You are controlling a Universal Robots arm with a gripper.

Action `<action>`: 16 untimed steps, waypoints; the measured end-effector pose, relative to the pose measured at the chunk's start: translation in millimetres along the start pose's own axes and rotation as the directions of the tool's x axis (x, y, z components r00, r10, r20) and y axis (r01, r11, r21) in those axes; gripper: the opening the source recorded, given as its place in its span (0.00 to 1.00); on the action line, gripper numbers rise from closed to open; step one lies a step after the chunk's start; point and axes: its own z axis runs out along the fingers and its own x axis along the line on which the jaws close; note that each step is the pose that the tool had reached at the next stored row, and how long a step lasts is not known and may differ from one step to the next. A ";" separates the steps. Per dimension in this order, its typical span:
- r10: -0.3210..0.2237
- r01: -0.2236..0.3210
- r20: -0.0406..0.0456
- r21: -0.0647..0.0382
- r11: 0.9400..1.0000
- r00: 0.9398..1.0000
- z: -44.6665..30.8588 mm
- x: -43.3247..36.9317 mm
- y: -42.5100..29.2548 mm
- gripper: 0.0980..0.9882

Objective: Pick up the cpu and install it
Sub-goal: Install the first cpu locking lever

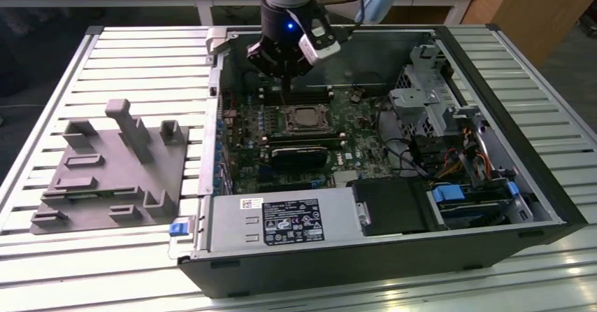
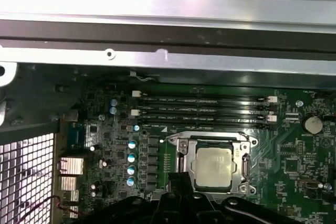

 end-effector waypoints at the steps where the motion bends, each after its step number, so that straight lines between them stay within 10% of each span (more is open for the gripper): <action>1: 0.000 0.000 0.000 0.000 1.000 1.000 0.7 1.5 0.0 0.01; 16: 0.000 0.000 0.000 0.000 1.000 1.000 5.2 15.3 4.2 0.01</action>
